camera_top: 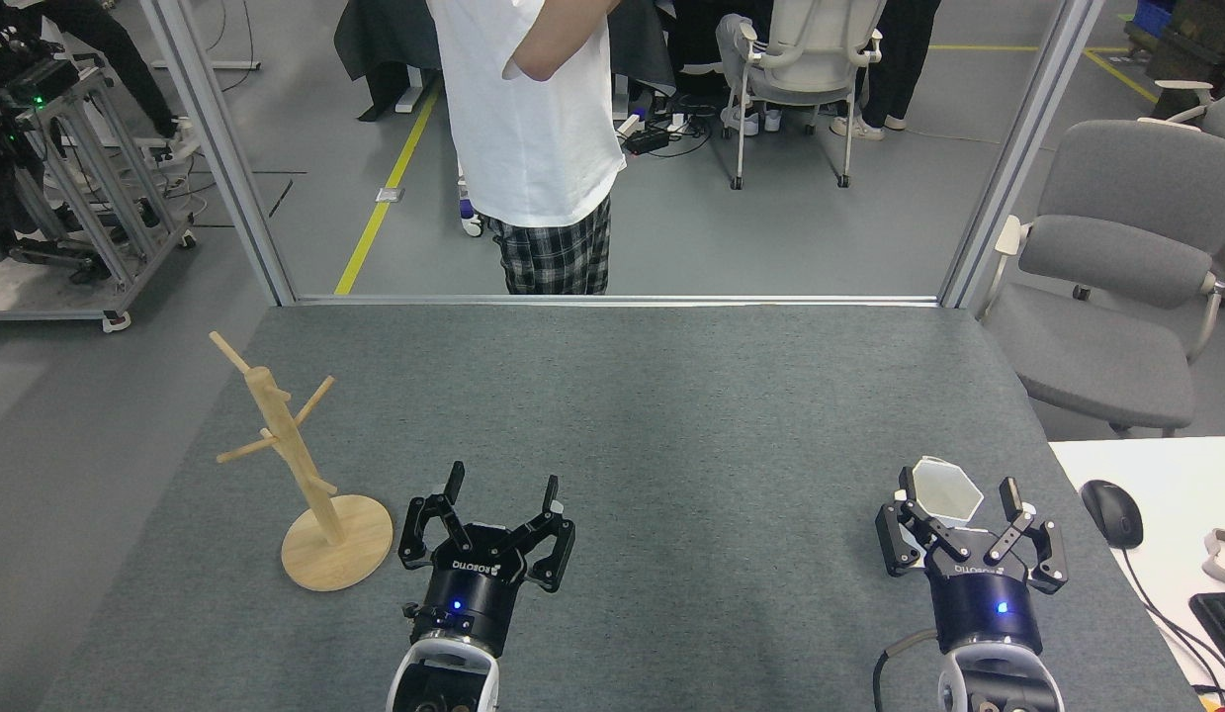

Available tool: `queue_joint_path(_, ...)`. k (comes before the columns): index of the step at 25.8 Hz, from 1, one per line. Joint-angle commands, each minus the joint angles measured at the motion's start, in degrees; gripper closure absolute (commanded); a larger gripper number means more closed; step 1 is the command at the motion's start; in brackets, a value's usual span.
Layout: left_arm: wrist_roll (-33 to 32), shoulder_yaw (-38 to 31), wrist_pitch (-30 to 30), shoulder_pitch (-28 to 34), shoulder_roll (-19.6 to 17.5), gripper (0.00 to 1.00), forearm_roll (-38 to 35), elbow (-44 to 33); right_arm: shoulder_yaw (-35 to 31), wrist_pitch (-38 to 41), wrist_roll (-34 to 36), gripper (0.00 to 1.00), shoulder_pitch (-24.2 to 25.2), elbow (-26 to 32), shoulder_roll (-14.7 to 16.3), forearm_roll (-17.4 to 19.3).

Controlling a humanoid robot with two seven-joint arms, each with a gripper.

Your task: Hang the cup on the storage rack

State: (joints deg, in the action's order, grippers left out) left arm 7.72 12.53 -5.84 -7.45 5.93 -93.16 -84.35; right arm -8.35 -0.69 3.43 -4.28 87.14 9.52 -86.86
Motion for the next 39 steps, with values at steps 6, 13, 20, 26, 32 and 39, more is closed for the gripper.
queue_joint_path(6,-0.1,-0.1,-0.1,-0.3,0.0,0.01,0.1,0.2,-0.2,0.0,-0.4,0.01,0.0,0.0,0.1,0.0)
queue_joint_path(13,-0.2,-4.2,-0.1,0.3,0.3,0.01,0.7,-0.2,-1.1,-0.6,-0.8,0.01,0.3,-3.8,0.9,-0.1)
queue_joint_path(20,0.0,-4.3,5.5,0.5,-0.8,0.01,0.5,-1.0,-1.1,-2.4,-0.8,0.01,-0.3,-12.3,2.4,0.4)
queue_joint_path(26,0.6,-4.4,5.4,1.1,-0.9,0.01,0.4,-1.1,-1.1,-4.8,-0.6,0.01,-4.6,-19.5,2.4,0.6)
queue_joint_path(32,0.7,-4.4,5.5,2.0,-0.8,0.01,0.4,-1.7,-1.1,-5.5,-0.3,0.01,-6.8,-22.8,2.5,0.6)
queue_joint_path(39,0.7,-4.4,5.7,1.4,-0.9,0.01,0.4,-1.7,-1.0,-5.5,-0.3,0.01,-8.1,-24.6,2.3,0.6)
